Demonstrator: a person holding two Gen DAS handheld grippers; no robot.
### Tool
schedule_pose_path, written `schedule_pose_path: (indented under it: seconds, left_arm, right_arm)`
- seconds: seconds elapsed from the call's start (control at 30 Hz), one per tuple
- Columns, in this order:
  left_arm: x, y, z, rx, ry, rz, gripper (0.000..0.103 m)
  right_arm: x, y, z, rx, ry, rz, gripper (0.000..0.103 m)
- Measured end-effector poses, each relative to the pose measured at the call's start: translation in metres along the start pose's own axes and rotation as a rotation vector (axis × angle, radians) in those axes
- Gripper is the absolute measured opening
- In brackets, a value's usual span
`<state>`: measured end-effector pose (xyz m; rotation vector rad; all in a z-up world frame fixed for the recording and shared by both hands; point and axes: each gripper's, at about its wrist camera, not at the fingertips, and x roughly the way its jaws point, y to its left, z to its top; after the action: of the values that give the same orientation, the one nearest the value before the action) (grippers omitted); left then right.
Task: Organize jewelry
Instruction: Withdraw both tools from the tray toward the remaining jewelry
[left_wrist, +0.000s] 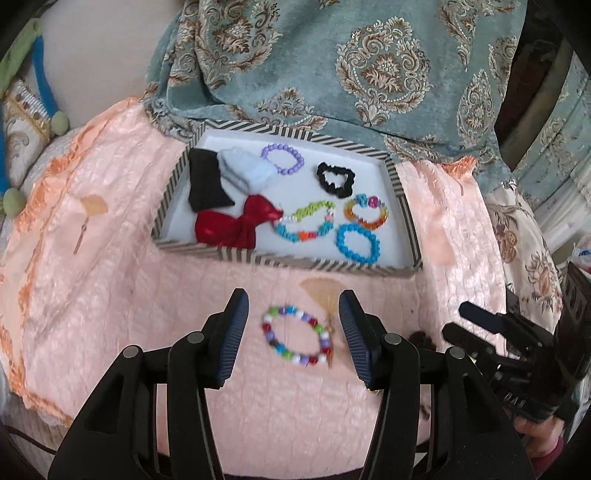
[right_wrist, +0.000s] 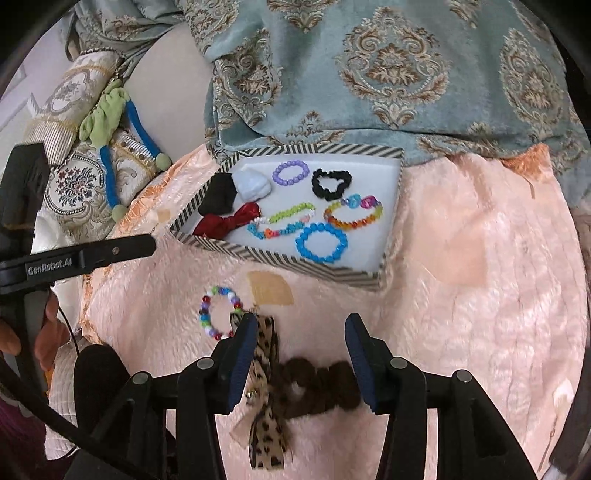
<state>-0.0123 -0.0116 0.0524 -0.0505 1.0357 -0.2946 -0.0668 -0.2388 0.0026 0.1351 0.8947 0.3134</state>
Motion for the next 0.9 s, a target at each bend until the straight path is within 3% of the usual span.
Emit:
schedule_pose_path:
  seconds: [0.23, 0.73, 0.9]
  left_arm:
    - [-0.008, 0.0, -0.024, 0.012, -0.021, 0.046, 0.051]
    - [0.008, 0.002, -0.043, 0.016, 0.006, 0.087, 0.051]
    - [0.02, 0.01, -0.042, -0.02, 0.03, 0.063, 0.051]
  right_arm:
    - [-0.016, -0.001, -0.017, 0.017, -0.03, -0.011, 0.056]
    - [0.025, -0.016, -0.042, 0.045, 0.075, -0.073, 0.056]
    - [0.029, -0.02, -0.044, 0.049, 0.082, -0.088, 0.056]
